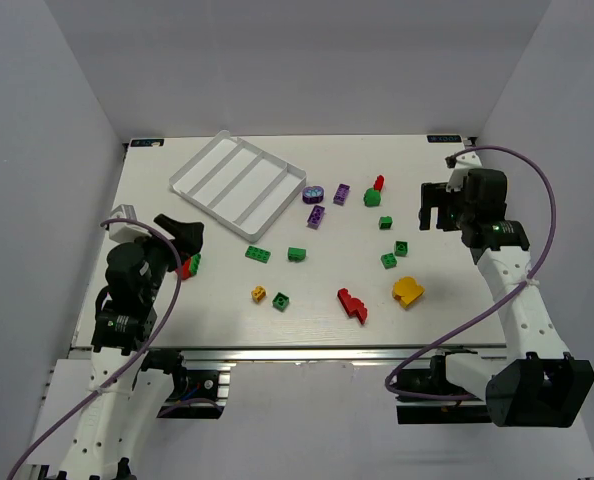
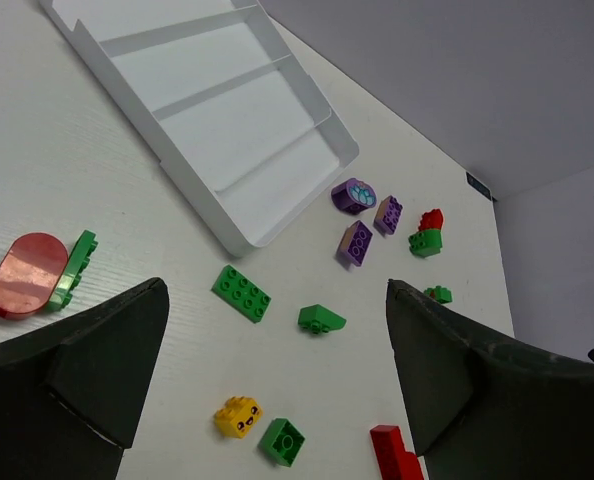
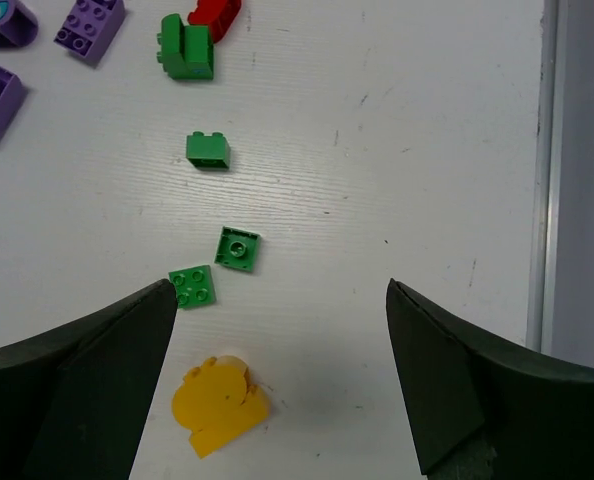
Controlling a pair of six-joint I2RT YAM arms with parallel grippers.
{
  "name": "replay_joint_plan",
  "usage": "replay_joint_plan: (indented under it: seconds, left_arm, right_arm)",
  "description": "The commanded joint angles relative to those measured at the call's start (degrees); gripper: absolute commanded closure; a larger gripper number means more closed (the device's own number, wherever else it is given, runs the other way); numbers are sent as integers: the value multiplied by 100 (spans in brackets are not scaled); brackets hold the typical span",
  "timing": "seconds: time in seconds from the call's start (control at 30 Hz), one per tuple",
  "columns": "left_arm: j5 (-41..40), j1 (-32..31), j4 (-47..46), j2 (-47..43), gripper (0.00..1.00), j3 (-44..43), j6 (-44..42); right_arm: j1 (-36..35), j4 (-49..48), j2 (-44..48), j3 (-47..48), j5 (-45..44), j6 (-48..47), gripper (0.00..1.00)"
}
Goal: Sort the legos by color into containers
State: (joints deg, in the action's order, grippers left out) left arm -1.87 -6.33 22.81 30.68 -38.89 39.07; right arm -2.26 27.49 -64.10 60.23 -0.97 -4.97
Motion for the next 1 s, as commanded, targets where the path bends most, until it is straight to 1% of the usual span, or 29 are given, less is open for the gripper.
replay_joint_plan:
  seconds: [0.0,0.03,0.1,0.17,0.2,0.23,0.3,0.33,0.37,0.4,0.47,0.5,0.53,0.57,0.6,0.63,0.67,0.7,0.73,0.77,0.8,0.83,0.87,0.9,0.93,0.97]
  left_arm:
    - [160,9,110,-9,2,-127,57]
    - [169,9,127,-18,2,-118,66]
    - [178,9,154,-27,2,-110,83]
    - [169,9,233,-27,2,-118,83]
    - [169,9,276,-27,2,-118,83]
    - [152,9,364,-35,2,-118,83]
    - [160,9,400,-62,2,-127,92]
    - [169,9,417,-62,2,-101,92]
    - [178,9,409,-97,2,-92,101]
    - [169,9,435,-114,2,-83,101]
    - [178,9,444,-123,3,-75,92]
    - [178,9,444,-123,5,-74,83]
    - [178,9,453,-97,10,-83,66]
    - [178,9,461,-88,14,-83,48]
    - [178,9,488,-79,18,-83,48]
    - [256,9,488,-53,32,-75,31]
    - [388,9,488,-27,51,-57,31]
    - [389,9,488,-27,51,-57,31]
    - [389,9,505,8,65,-57,22]
    - [380,9,523,35,71,-66,4]
    - [293,9,610,61,72,-118,4]
    - [266,9,680,96,72,-153,4]
    - [92,9,759,218,64,-206,-4]
    - [-145,9,1004,289,56,-345,-13]
    - [-269,9,1154,394,46,-434,-5]
    - [-366,9,1295,630,32,-513,-5]
  right_arm:
    - [-2,-41,230,-2,605,-214,10]
    - [-2,-41,274,-89,1207,-641,10]
    - [-2,116,432,-186,2070,-1493,10]
    - [-63,527,503,-257,3263,-2643,11]
    - [-99,643,564,-283,3548,-2962,11]
    - [-160,922,582,-310,4230,-3531,11]
    - [-239,1162,574,-301,4376,-3922,11]
    - [-248,1328,574,-257,4821,-4202,11]
    - [-248,1573,548,-222,5017,-4805,11]
    - [-257,1628,556,-231,5097,-4637,11]
    - [-257,1383,556,-327,5273,-4206,11]
    - [-266,1382,504,-336,5318,-4205,15]
    - [-275,1330,477,-354,5318,-4144,21]
    - [-283,1225,390,-380,5274,-3961,38]
    - [-292,1155,328,-371,5239,-3698,47]
    - [-301,1171,267,-345,5204,-3626,66]
    - [-310,1258,153,-284,5186,-3494,73]
    - [-310,1259,108,-292,5186,-3493,73]
    - [-319,1251,90,-310,5186,-3415,72]
    - [-327,1233,116,-345,5195,-3388,60]
    - [-362,1216,143,-415,5169,-3370,49]
    - [-424,1085,169,-450,5082,-3283,30]
    - [-459,1049,230,-485,5028,-3247,24]
    - [-477,1022,240,-520,5011,-3229,20]
    - [-494,1013,240,-521,5010,-3203,19]
    - [-503,987,222,-547,5028,-3142,19]
